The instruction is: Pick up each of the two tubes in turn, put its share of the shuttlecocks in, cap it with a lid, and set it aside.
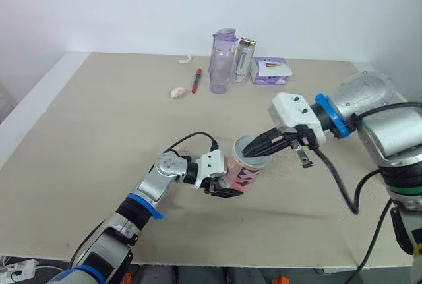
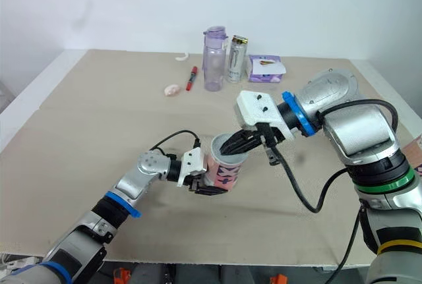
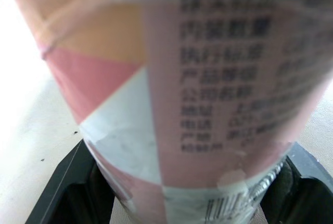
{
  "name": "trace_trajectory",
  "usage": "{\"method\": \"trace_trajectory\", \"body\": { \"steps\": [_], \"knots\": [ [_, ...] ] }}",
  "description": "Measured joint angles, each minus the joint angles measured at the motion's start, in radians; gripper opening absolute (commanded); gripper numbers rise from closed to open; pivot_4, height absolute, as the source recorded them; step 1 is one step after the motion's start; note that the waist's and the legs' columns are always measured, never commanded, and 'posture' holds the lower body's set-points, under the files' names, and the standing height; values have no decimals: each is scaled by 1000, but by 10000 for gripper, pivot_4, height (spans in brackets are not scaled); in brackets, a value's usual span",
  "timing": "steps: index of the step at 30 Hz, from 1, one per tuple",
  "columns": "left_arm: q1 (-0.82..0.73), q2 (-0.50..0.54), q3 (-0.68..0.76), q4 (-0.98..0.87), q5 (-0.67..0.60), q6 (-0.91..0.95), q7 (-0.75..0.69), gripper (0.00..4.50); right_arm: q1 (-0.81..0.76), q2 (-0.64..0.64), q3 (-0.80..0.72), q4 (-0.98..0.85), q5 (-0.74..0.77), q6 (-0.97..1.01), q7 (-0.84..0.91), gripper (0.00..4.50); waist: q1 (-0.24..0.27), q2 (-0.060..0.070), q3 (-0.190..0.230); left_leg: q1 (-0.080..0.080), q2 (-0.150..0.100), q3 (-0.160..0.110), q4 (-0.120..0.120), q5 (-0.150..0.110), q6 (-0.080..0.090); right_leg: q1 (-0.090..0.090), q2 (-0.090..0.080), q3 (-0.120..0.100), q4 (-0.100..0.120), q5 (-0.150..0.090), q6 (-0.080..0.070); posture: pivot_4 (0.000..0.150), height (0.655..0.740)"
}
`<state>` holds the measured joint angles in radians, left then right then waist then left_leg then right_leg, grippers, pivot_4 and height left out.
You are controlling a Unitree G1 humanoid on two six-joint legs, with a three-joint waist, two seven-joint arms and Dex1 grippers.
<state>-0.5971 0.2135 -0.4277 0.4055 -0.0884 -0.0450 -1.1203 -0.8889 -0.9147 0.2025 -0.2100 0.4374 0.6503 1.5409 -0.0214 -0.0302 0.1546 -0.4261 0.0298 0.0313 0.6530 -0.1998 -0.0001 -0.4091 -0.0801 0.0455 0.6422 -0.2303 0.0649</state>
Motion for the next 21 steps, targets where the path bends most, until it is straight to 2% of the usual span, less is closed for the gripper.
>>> {"method": "trace_trajectory", "body": {
  "steps": [4,8,11,12,13,16,17,20,21],
  "knots": [
    [0,2,1,-8,0,2,0,31372,29,-64,-207,36,112,122,-72,663,1,-1,1,-3,0,-1,0,1,1,0,0,-2,0,0,1,1500,7400],
    [5,10,4,-23,0,5,2,31372,136,-52,-381,46,191,191,-178,663,0,-1,1,-3,0,-1,0,1,1,0,2,-3,-1,-1,3,1500,7400],
    [10,11,6,-41,-2,10,2,31372,295,-21,-485,29,210,179,-263,663,2,-1,1,-5,0,-2,-2,1,1,0,4,-4,-1,-1,4,1500,7400],
    [12,11,7,-45,-6,18,2,31372,401,0,-533,10,210,150,-286,663,4,-1,1,-5,0,-2,-2,1,1,1,6,-5,-1,-2,5,1500,7400],
    [13,12,9,-47,-8,20,2,31372,427,9,-536,10,209,146,-291,3406,4,-1,1,-5,0,-2,-2,0,1,1,7,-5,-1,-2,5,1500,7400],
    [13,17,16,-51,-8,35,0,42337,623,52,-567,-11,189,63,-326,14183,2,3,3,-7,0,-2,-2,0,1,-1,8,-4,-1,-3,6,1500,7400],
    [15,22,21,-49,-11,41,0,45000,650,55,-567,-16,184,47,-327,19166,1,5,4,-7,0,-2,-2,0,1,-1,8,-4,-1,-3,7,1500,7400],
    [15,33,33,-49,-12,42,-6,45000,733,78,-567,-53,176,-21,-343,35560,1,5,4,-7,1,-4,-3,0,1,-1,12,-3,-1,-3,8,1500,7400],
    [15,33,33,-50,-16,42,-9,45000,764,87,-565,-69,171,-48,-347,39396,2,5,4,-7,1,-5,-3,0,1,0,13,-3,-1,-4,8,1500,7400]
  ]
}}
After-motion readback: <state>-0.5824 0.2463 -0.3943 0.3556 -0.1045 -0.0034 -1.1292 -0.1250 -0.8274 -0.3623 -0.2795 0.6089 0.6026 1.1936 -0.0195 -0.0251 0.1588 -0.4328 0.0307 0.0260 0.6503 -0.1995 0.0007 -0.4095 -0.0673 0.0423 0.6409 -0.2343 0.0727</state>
